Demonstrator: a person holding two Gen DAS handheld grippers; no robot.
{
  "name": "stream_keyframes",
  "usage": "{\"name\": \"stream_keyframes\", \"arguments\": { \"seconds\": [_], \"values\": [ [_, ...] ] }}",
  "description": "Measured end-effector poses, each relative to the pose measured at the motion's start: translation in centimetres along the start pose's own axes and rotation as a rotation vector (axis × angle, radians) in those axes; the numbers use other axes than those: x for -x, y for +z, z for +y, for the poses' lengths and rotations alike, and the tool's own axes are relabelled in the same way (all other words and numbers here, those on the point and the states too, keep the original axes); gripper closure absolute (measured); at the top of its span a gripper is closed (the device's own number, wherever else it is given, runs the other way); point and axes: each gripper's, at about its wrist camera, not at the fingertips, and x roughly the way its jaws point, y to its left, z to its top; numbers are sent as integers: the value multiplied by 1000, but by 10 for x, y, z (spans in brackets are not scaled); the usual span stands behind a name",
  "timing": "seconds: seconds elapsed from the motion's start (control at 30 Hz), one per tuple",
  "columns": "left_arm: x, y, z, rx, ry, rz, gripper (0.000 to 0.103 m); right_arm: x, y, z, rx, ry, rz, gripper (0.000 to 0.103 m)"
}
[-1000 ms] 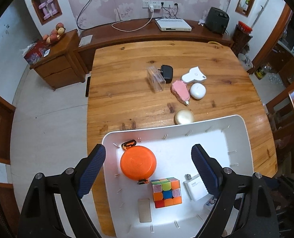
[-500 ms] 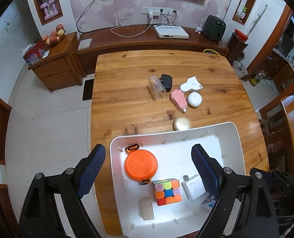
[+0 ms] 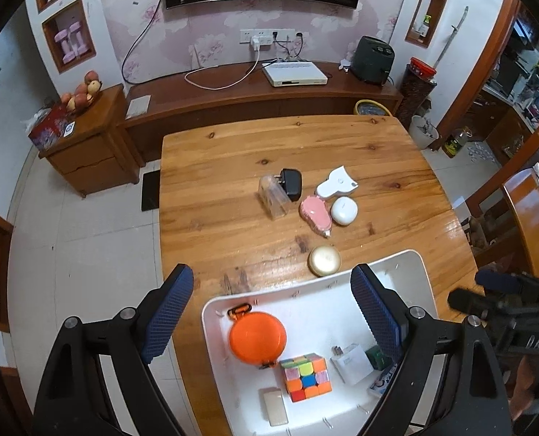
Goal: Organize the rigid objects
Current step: 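Grasp the clear cup with the left tool while the right tool grasps the white hook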
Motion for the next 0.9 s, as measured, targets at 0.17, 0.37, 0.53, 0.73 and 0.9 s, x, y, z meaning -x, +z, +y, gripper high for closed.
{"name": "stream_keyframes", "arguments": {
  "seconds": [0.17,0.37,0.53,0.73,0.9],
  "values": [
    [-8,16,-7,-28,9,-1,13,-7,34,-9,-76,12,22,20],
    [-28,39,-10,-30,53,8,13,-40,81,-30,-200,30,83,20],
    [-56,64,-8,-4,105,30,13,-83,119,-46,-302,42,140,20],
    [-104,84,-2,53,146,66,13,-144,149,-62,-445,97,198,20],
    [-148,91,8,118,163,115,13,-199,161,-70,-526,88,244,20]
  ]
}}
